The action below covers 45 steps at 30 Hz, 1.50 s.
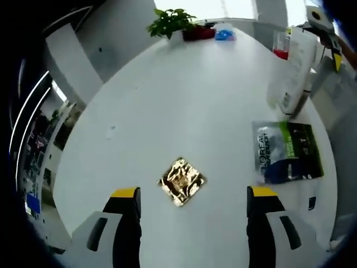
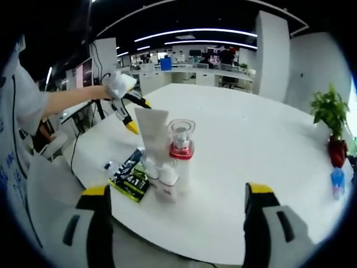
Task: Arrange the skincare products in the storage area until every visible bottle or jar stands upright without overlapping.
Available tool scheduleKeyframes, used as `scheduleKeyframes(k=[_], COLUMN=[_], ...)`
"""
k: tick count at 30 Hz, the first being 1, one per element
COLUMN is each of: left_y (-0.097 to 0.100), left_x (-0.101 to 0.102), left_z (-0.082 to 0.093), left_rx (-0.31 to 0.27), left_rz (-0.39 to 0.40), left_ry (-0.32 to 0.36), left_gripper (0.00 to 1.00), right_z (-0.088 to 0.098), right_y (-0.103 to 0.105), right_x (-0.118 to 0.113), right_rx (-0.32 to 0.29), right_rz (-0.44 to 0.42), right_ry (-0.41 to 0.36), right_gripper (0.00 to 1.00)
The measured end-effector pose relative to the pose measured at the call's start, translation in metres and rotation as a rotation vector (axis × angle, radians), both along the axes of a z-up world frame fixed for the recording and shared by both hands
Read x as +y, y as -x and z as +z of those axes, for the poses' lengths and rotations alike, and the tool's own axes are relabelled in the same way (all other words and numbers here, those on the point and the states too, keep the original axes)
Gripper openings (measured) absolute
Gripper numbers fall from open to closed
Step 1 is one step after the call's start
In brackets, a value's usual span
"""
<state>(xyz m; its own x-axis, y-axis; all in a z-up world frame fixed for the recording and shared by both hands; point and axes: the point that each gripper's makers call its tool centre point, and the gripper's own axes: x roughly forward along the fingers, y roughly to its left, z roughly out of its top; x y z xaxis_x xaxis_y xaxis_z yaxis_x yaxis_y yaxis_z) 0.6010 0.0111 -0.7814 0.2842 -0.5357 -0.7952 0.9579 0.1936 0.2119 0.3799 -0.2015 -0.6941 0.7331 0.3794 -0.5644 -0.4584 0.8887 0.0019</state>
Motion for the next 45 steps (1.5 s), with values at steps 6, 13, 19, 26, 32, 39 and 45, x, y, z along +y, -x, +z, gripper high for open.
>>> scheduleKeyframes(k=[6, 13, 19, 26, 32, 39, 45], left_y=[-0.008, -0.016, -0.025, -0.032, -0.035, -0.04, -0.039], left_x=[-0.002, -0.004, -0.011, -0.008, -0.01, -0.011, -0.014], left_z=[-0.011, -0.016, -0.017, -0.029, -0.036, -0.041, -0.043], left_rx=[0.007, 0.012, 0.0, 0.005, 0.027, 0.039, 0.064], left_rz=[-0.021, -0.063, -0.104, -0.161, -0.198, -0.212, -0.244], left_ry=[-0.024, -0.064, -0.085, -0.163, -0.194, -0.221, -0.223], left_gripper=[0.69, 0.66, 0.63, 0.61, 0.58, 0.56, 0.54], right_z=[0.002, 0.002, -0.004, -0.004, -0.008, -0.011, -0.014], right_y=[-0.004, -0.007, -0.008, -0.01, -0.01, -0.011, -0.012], right_x=[-0.004, -0.006, -0.007, -0.01, -0.009, -0.008, -0.009], right_rx=[-0.006, -0.009, 0.004, 0.001, 0.015, 0.022, 0.029], right_rz=[-0.012, -0.022, -0.026, -0.031, -0.029, -0.028, -0.035], right_ry=[0.012, 0.014, 0.02, 0.023, 0.019, 0.013, 0.005], right_gripper=[1.0, 1.0, 1.0, 1.0, 1.0, 1.0, 1.0])
